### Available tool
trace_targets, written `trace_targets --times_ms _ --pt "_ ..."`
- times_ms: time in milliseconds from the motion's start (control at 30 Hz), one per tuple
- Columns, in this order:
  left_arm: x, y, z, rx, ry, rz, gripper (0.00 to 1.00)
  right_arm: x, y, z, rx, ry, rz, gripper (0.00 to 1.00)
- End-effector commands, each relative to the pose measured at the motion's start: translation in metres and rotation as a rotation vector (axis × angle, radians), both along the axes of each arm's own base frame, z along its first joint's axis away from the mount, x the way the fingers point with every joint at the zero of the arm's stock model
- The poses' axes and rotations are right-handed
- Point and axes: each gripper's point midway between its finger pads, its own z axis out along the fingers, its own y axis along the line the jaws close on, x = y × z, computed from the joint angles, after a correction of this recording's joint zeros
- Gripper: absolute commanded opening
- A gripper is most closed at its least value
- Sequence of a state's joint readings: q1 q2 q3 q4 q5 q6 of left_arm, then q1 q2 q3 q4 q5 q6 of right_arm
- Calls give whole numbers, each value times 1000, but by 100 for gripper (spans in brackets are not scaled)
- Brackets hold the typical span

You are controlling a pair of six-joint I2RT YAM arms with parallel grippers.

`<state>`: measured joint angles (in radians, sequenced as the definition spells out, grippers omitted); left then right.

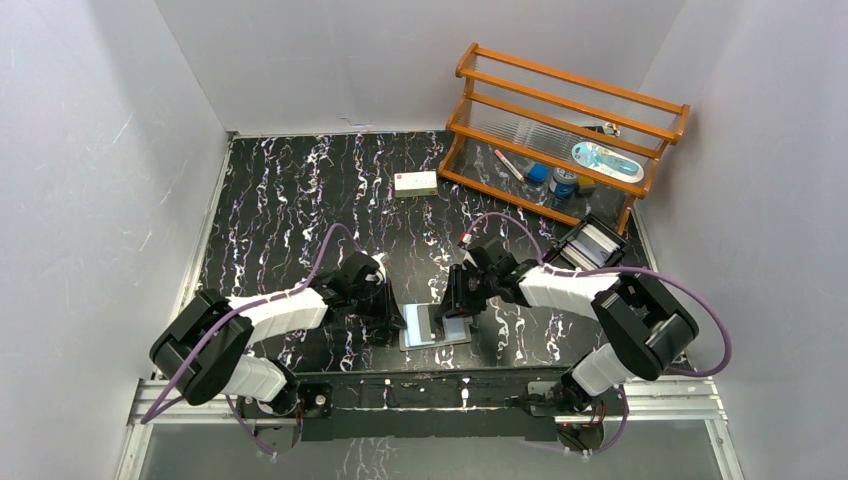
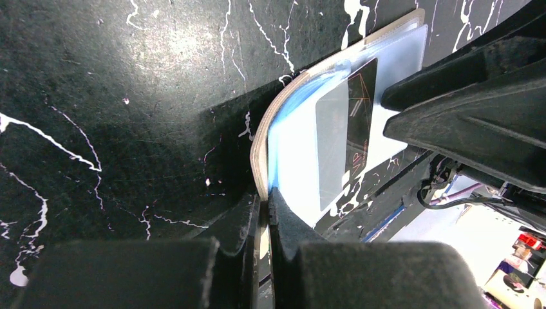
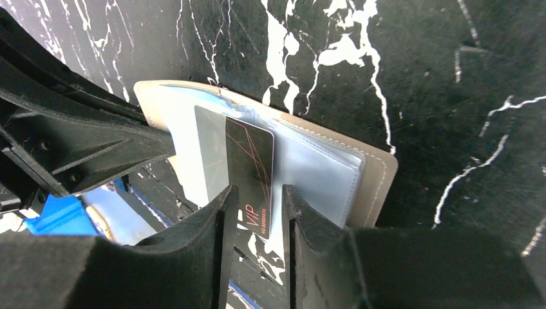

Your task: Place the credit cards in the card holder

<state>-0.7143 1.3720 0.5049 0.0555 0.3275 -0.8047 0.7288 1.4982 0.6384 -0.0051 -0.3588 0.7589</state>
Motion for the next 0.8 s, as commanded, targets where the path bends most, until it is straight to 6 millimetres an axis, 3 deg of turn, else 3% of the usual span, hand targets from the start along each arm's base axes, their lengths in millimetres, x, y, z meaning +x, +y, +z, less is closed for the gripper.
trace_targets --times_ms 0,333,600,767 --pt "0 0 0 5 8 -1 0 4 -15 1 -120 -49 16 41" --pt "0 -1 1 -7 13 2 0 -7 13 -4 -47 -21 49 40" --pt "0 -2 2 -12 12 7 0 -14 44 9 13 -42 92 37" --pt "0 -1 2 -10 14 7 0 -17 45 6 9 -30 98 36"
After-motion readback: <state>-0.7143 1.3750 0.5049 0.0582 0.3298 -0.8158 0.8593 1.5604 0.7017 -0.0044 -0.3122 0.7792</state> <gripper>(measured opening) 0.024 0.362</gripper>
